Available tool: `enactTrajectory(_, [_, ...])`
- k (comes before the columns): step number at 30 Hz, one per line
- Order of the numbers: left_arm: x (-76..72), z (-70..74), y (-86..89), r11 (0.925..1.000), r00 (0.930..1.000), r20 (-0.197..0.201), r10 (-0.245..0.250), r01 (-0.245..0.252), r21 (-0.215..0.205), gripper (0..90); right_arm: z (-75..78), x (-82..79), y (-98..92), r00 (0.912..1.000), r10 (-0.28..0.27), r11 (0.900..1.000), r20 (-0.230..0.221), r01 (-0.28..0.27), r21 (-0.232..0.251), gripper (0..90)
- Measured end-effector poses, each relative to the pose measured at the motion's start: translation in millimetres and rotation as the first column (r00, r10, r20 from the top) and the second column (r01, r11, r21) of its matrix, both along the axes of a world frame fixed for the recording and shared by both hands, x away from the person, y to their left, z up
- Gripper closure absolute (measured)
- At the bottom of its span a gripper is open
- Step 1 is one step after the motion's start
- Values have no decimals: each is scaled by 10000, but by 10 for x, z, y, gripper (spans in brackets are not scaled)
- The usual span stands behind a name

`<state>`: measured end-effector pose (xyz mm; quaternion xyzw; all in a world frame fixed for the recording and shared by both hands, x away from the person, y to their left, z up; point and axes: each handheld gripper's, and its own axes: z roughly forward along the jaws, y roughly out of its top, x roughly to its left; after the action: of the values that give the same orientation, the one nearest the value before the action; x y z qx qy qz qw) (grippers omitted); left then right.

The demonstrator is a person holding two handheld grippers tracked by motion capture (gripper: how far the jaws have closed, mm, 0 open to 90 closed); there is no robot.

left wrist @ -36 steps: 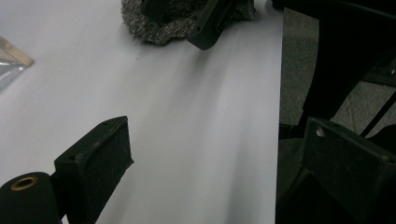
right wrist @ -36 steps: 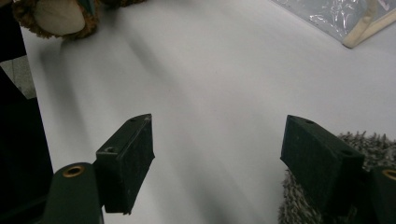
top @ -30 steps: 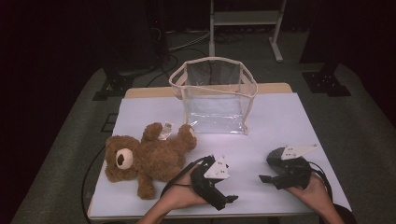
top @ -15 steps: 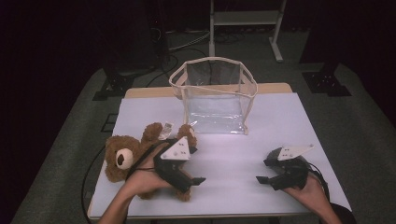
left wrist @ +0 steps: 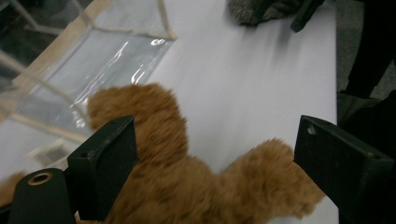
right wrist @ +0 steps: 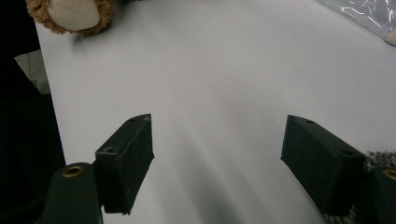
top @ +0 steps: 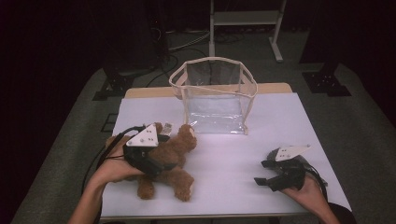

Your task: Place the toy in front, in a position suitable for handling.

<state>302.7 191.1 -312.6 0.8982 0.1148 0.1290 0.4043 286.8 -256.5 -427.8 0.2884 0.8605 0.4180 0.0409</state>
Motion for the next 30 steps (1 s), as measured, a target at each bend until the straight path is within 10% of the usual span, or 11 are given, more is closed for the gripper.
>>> enactTrajectory(14, [288, -105, 468, 9945, 9934, -505, 1034, -1040, -103, 127, -27, 2, 74, 9996, 229, 9996, -153, -232, -179, 236])
enactTrajectory(30, [663, -191, 569, 9824, 9812, -622, 1829, -1799, 506, 143, 14, -34, 329, 9937, 1124, 9924, 40, -1121, -516, 236])
